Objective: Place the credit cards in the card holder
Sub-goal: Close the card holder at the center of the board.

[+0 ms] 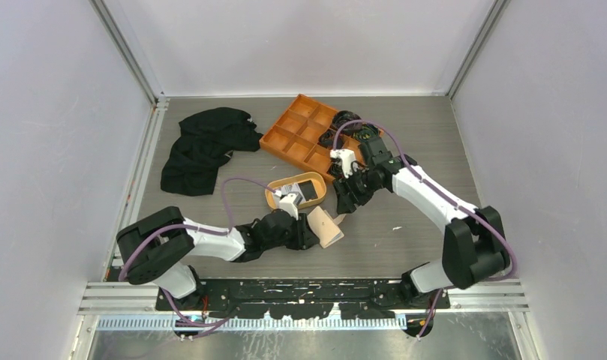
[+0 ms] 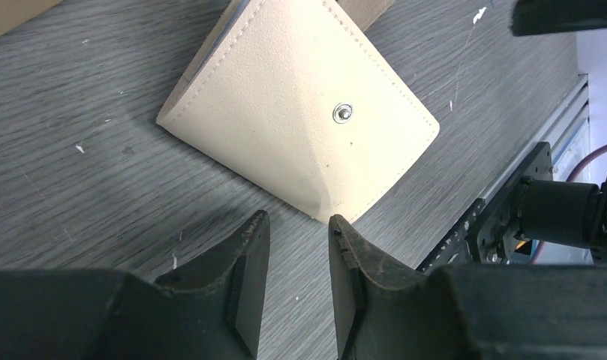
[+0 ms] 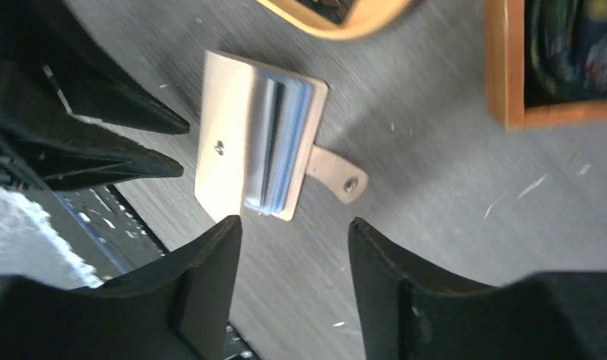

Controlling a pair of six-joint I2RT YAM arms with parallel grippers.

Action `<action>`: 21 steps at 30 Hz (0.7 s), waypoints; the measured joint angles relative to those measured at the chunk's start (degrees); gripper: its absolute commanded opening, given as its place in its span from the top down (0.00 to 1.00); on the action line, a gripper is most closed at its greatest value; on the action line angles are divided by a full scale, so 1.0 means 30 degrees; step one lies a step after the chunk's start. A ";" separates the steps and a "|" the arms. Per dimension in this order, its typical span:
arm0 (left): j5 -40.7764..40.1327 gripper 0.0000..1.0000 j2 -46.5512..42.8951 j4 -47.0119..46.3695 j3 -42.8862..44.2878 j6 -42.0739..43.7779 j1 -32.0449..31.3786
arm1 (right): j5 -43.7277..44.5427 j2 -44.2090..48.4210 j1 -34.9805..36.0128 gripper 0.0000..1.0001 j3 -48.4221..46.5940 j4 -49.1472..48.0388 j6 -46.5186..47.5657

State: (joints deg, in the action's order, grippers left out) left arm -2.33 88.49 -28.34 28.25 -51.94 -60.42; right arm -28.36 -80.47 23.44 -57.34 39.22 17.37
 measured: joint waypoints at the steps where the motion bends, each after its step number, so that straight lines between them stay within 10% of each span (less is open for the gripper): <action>1: -0.0197 0.64 -0.0007 0.0007 0.0000 0.0022 -0.0095 | 0.0051 -0.0437 -0.0313 0.49 0.0036 0.0291 -0.0787; 21: -0.1341 0.64 -0.0437 0.0401 -0.0211 0.0495 -0.0721 | 0.1137 -0.5195 -0.1173 0.74 -0.1188 0.1078 -0.5158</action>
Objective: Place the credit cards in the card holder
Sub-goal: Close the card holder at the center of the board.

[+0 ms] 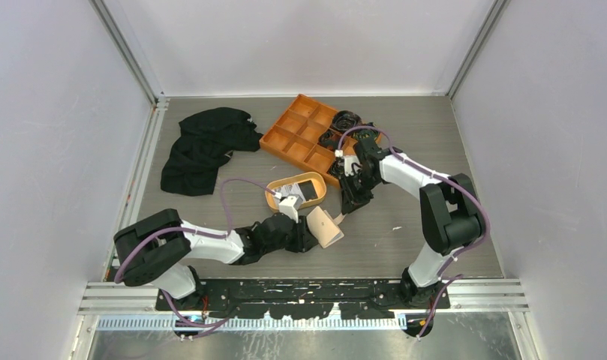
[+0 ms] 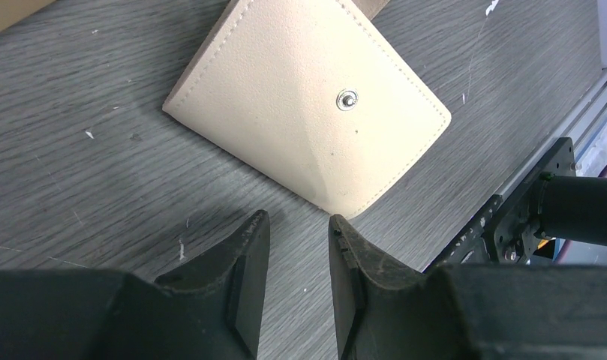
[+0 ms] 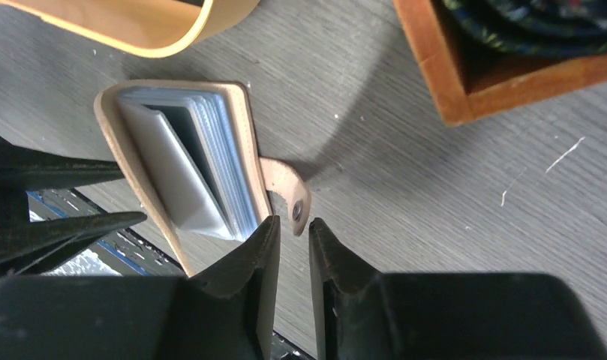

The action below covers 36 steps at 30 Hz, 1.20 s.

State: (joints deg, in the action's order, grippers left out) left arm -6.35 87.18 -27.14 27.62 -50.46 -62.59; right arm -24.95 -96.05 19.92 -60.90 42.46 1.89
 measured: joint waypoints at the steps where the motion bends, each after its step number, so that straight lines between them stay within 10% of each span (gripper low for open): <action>1: -0.0029 0.64 0.0000 0.0000 0.0000 0.0000 -0.0022 | -0.0007 -0.0233 0.0000 0.74 -0.0095 -0.0080 -0.0102; 13: -0.0255 0.64 -0.0270 0.0066 -0.0153 0.0058 -0.0029 | -0.0080 -0.0561 -0.0022 0.99 -0.0146 -0.0197 -0.0342; 36: -0.0940 0.82 0.0342 0.2084 0.2630 0.1821 0.0954 | -0.1304 -0.0066 -0.0022 0.94 -0.0321 0.0153 0.1559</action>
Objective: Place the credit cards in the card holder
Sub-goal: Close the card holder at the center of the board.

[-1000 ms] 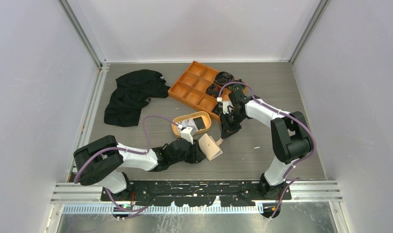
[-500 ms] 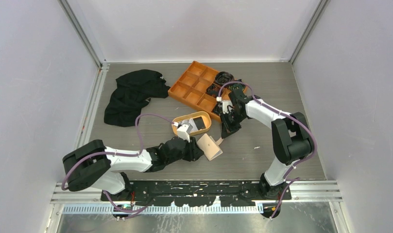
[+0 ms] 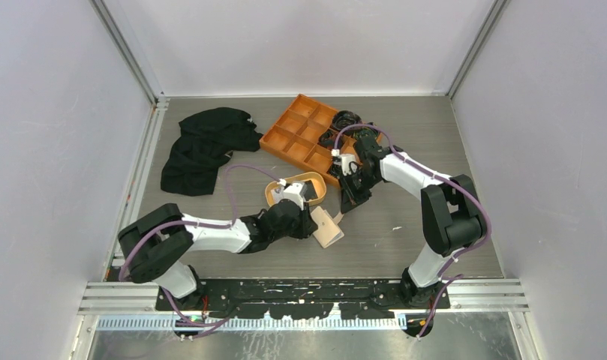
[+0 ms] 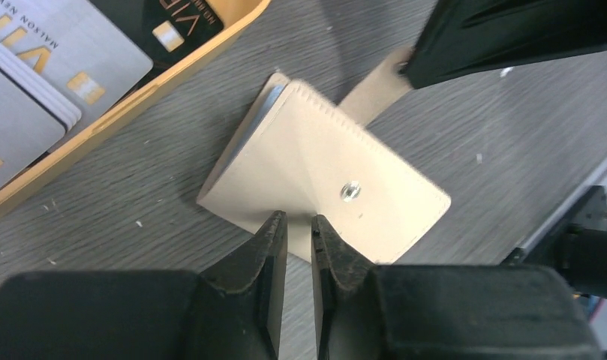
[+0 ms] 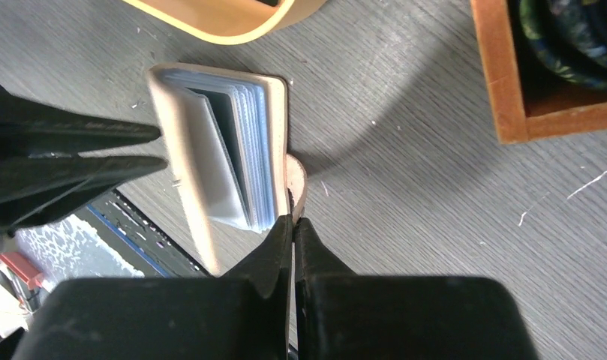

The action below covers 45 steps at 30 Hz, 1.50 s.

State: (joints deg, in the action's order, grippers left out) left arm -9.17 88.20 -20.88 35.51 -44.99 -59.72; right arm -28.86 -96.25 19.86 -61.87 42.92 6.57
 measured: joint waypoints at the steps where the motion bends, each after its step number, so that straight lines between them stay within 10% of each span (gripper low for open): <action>1: 0.0007 0.83 0.0262 0.0153 0.0058 0.0029 0.0044 | -0.0102 0.0000 0.0000 0.94 -0.0066 0.0095 0.0168; 45: 0.0510 0.89 0.1632 0.0838 0.1056 0.0109 0.0189 | 0.1588 -0.0648 -0.0860 0.68 -0.0525 0.0663 0.0262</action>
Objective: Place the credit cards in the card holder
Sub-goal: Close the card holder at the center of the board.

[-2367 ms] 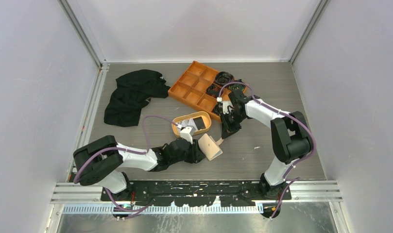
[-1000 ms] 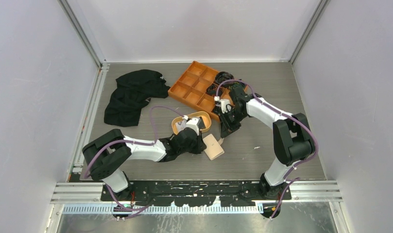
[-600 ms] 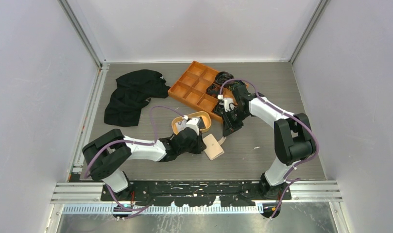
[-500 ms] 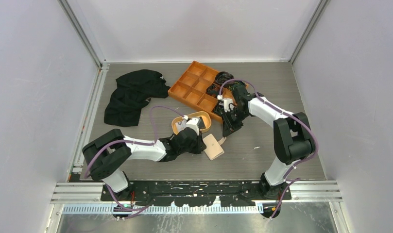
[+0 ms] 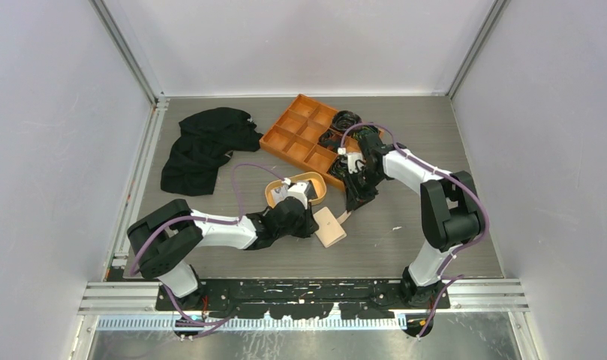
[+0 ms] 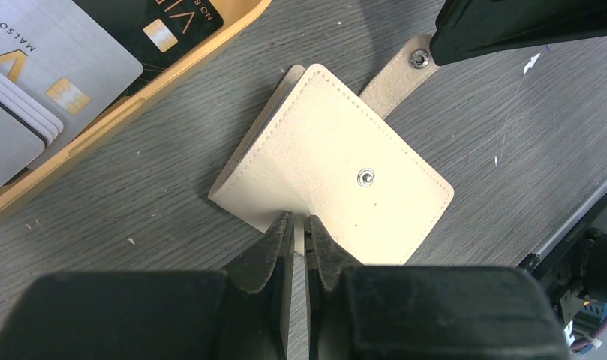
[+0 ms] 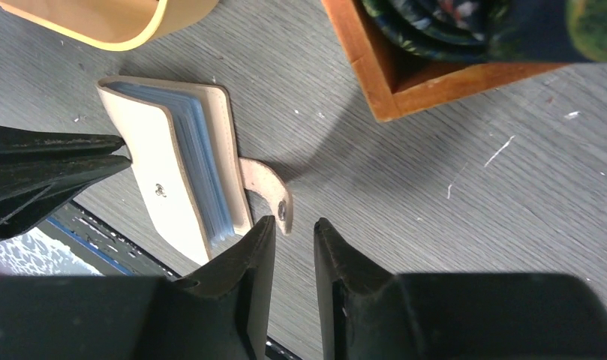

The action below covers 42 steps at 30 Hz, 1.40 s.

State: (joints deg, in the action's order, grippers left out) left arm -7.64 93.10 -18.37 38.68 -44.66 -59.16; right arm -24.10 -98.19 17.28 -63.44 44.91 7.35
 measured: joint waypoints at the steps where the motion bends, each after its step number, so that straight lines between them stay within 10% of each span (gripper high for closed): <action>1: 0.0007 0.89 0.0000 0.0007 0.0007 0.0007 0.0000 | 0.0015 0.0000 -0.0051 0.68 0.0000 -0.0007 0.0000; 23: 0.0073 0.89 0.0000 0.0255 0.0138 0.0051 0.0015 | -0.2288 -0.1239 -0.0918 0.99 -0.0321 0.0481 -0.0044; 42: 0.0823 0.92 0.0423 0.0408 0.0648 -0.0102 -0.0109 | -0.5042 0.0131 0.0153 0.99 -0.0328 0.1173 0.1457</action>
State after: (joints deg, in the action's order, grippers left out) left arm -5.17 94.37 -17.15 40.62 -44.97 -59.48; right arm -39.22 -97.80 17.74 -64.42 48.42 11.73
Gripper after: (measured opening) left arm 0.083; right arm 0.058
